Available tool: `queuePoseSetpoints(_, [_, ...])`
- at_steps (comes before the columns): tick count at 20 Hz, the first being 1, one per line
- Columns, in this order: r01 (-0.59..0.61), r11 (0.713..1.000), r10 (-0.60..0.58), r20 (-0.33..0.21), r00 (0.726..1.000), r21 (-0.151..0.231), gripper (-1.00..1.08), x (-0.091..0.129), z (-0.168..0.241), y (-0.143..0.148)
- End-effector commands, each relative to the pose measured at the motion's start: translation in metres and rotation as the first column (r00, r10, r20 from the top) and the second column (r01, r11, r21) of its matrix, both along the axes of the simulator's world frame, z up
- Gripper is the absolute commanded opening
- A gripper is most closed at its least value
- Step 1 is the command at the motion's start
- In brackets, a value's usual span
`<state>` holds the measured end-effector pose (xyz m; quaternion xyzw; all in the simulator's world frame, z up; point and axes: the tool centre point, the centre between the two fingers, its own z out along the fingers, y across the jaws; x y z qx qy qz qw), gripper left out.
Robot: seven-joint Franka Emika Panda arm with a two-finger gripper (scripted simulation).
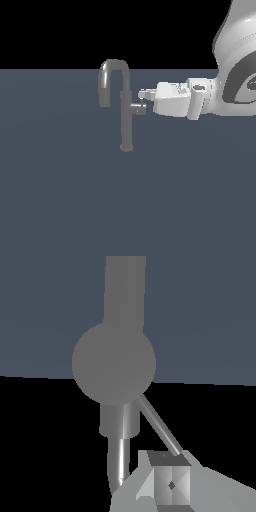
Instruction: Turn on the faucet by rotating a designated handle.
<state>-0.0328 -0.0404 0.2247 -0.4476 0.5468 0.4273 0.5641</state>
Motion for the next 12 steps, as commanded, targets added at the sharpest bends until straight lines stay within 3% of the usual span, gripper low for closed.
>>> queuePoseSetpoints(1, [-0.002, 1.000, 0.002, -0.010, 1.000, 0.002, -1.00, -0.007, -0.011, 0.002])
queuePoseSetpoints(6, [-0.005, 1.000, 0.005, -0.028, 1.000, 0.005, -1.00, -0.023, -0.034, 0.006])
queuePoseSetpoints(7, [-0.003, 1.000, 0.003, 0.021, 1.000, 0.001, -1.00, -0.010, -0.008, 0.002])
queuePoseSetpoints(12, [-0.004, 1.000, 0.004, -0.010, 1.000, 0.004, -1.00, -0.020, -0.043, 0.005])
